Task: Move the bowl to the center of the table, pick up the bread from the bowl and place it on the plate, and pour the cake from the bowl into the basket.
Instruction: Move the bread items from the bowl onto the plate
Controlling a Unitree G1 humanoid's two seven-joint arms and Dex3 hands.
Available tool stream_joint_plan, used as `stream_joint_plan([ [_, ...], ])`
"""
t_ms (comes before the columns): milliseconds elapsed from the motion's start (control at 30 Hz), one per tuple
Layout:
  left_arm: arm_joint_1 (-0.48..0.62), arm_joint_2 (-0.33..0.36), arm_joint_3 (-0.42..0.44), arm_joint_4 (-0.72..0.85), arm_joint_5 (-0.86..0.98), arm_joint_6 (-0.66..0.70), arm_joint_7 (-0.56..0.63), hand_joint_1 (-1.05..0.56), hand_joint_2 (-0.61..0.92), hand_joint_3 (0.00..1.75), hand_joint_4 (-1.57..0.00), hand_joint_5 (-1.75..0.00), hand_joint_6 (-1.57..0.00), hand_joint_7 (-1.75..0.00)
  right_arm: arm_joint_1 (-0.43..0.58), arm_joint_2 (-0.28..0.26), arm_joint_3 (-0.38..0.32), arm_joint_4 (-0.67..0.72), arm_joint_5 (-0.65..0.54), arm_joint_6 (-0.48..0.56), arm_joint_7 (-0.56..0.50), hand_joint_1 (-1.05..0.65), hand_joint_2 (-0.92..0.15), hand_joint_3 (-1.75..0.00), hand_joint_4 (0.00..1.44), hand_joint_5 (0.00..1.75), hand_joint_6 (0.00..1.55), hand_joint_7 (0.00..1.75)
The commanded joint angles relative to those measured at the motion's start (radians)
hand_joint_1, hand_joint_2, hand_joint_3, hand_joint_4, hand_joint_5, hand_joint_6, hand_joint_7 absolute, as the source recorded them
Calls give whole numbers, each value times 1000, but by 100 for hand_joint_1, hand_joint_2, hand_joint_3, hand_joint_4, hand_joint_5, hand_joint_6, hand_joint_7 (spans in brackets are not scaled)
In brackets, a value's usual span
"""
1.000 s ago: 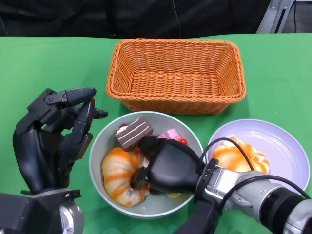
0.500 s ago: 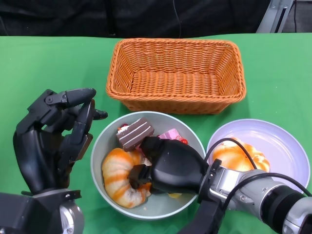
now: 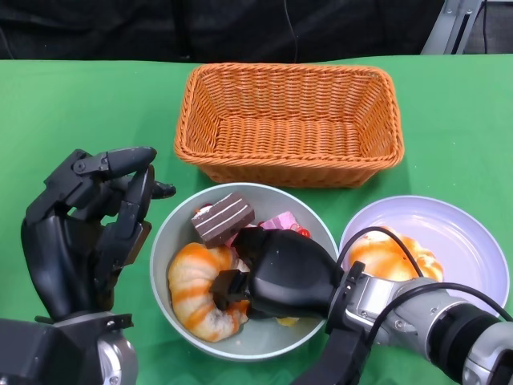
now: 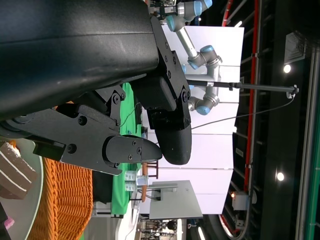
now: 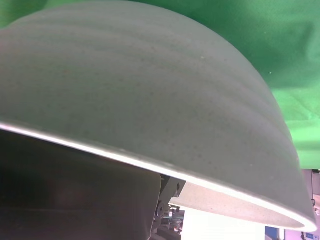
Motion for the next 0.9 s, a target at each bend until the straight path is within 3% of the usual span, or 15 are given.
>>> stream_joint_plan([
  [33, -5, 7, 6, 9, -11, -14, -8, -15, 92, 33, -84, -120, -101, -63, 15, -3, 3, 16, -2, -11, 10, -15, -77, 0, 60, 158, 70, 93],
  [167, -6, 11, 4, 16, -14, -19, -10, -15, 92, 34, -83, -119, -100, -63, 11, -9, -4, 2, 4, -13, 10, -11, -79, 0, 56, 168, 59, 119],
  [200, -5, 11, 4, 16, -15, -19, -10, -15, 92, 34, -83, -119, -100, -63, 9, -13, -6, -6, 4, -11, 20, -12, -80, 0, 57, 165, 59, 114],
  [233, -5, 11, 4, 16, -15, -17, -10, -15, 92, 34, -83, -119, -100, -63, 7, -16, -7, -13, 3, -10, 20, -12, -80, 0, 58, 160, 62, 106],
  [300, -5, 11, 4, 16, -16, -14, -8, -15, 92, 35, -82, -119, -100, -63, 6, -22, -11, -28, 2, -5, 19, -14, -78, 0, 74, 125, 85, 47],
  [333, -5, 11, 4, 16, -18, -12, -8, -15, 92, 35, -82, -118, -100, -63, 6, -27, -14, -38, 6, -8, 25, -16, -78, 0, 77, 119, 92, 33],
  [433, -6, 11, 5, 16, -20, -10, -7, -16, 92, 33, -83, -118, -100, -62, 7, -40, -30, -59, 22, -29, 45, -17, -78, 0, 79, 110, 99, 14],
  [467, -7, 11, 5, 17, -19, -9, -6, -16, 92, 34, -83, -118, -100, -62, 8, -42, -39, -63, 31, -39, 50, -16, -78, 0, 72, 129, 102, 16],
  [533, -9, 13, 7, 21, -20, -10, -6, -16, 92, 33, -83, -117, -100, -62, 9, -46, -52, -73, 38, -54, 47, -17, -79, 0, 67, 142, 105, 19],
  [633, -13, 15, 10, 25, -21, -9, -5, -16, 92, 33, -83, -117, -100, -61, 8, -55, -69, -93, 44, -63, 60, -15, -81, 0, 60, 158, 75, 86],
  [667, -14, 15, 11, 25, -23, -8, -5, -16, 92, 32, -83, -117, -101, -61, 9, -58, -73, -99, 44, -63, 60, -14, -81, 0, 59, 161, 69, 97],
  [767, -15, 14, 11, 26, -26, -9, -5, -16, 92, 32, -84, -117, -101, -61, 14, -60, -83, -109, 39, -62, 61, -15, -81, 0, 59, 161, 66, 102],
  [800, -15, 15, 11, 28, -26, -9, -5, -16, 92, 32, -84, -117, -101, -61, 13, -64, -88, -116, 37, -64, 57, -16, -82, 0, 61, 157, 67, 98],
  [867, -17, 19, 13, 34, -27, -11, -9, -17, 92, 32, -84, -117, -101, -61, 11, -73, -93, -131, 32, -61, 51, -20, -83, 0, 69, 136, 88, 48],
  [900, -18, 20, 13, 37, -27, -13, -10, -17, 92, 32, -84, -117, -101, -61, 10, -76, -94, -137, 30, -59, 50, -21, -83, 0, 71, 133, 92, 38],
])
